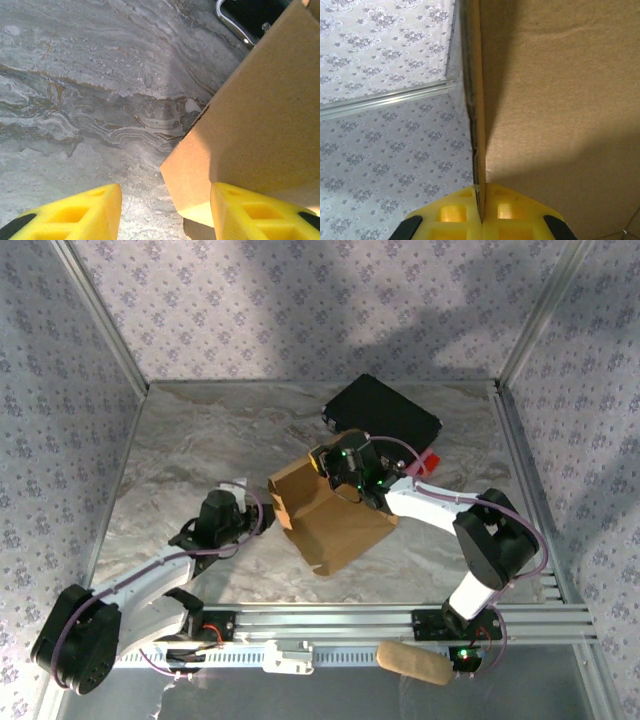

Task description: Fold the paper box

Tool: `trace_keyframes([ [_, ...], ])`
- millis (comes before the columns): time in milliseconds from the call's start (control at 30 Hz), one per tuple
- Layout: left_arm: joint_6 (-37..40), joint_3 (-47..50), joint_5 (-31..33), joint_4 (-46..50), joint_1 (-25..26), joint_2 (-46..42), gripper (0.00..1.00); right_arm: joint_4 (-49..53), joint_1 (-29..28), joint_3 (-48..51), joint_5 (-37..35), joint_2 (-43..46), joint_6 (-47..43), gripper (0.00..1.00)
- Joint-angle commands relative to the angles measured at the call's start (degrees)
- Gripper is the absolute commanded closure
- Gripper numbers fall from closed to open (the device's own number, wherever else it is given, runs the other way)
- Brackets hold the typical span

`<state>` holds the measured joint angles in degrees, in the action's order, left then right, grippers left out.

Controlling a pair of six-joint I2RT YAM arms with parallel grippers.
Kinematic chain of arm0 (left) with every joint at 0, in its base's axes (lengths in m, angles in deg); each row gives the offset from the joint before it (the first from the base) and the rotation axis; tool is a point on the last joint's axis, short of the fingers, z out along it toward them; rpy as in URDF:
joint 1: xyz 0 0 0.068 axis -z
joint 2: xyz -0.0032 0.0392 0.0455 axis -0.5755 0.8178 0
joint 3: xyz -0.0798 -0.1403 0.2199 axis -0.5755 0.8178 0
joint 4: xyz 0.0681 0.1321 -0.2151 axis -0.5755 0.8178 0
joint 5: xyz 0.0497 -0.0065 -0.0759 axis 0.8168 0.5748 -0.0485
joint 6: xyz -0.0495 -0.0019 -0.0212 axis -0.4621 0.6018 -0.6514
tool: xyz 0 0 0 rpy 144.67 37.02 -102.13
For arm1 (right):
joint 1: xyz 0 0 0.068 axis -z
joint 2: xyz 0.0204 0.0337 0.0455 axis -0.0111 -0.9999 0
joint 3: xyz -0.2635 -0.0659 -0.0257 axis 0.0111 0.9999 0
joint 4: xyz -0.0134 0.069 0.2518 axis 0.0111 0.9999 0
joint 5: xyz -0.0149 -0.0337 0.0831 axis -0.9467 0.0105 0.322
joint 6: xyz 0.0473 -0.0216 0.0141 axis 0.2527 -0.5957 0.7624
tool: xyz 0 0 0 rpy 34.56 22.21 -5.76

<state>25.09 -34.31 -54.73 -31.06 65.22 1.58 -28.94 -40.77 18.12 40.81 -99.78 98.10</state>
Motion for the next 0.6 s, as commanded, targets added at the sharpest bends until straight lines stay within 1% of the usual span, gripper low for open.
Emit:
trace_keyframes([
  [0,0.1,0.1,1.2,-3.0,1.6,0.6,0.50,-6.5,-0.1,2.1,1.7,-1.4,-1.6,1.00],
  [167,0.1,0.6,3.5,-2.9,3.3,-0.2,0.50,-10.4,0.2,5.2,2.4,-1.3,-2.6,1.00],
  [300,-0.1,1.5,4.0,-3.5,3.9,-1.1,0.49,-14.6,0.3,8.0,2.3,-1.2,-3.5,1.00],
  [567,-1.1,3.2,5.9,-6.6,6.9,-1.7,0.46,-21.9,0.4,11.4,2.4,-1.1,-6.5,1.00],
])
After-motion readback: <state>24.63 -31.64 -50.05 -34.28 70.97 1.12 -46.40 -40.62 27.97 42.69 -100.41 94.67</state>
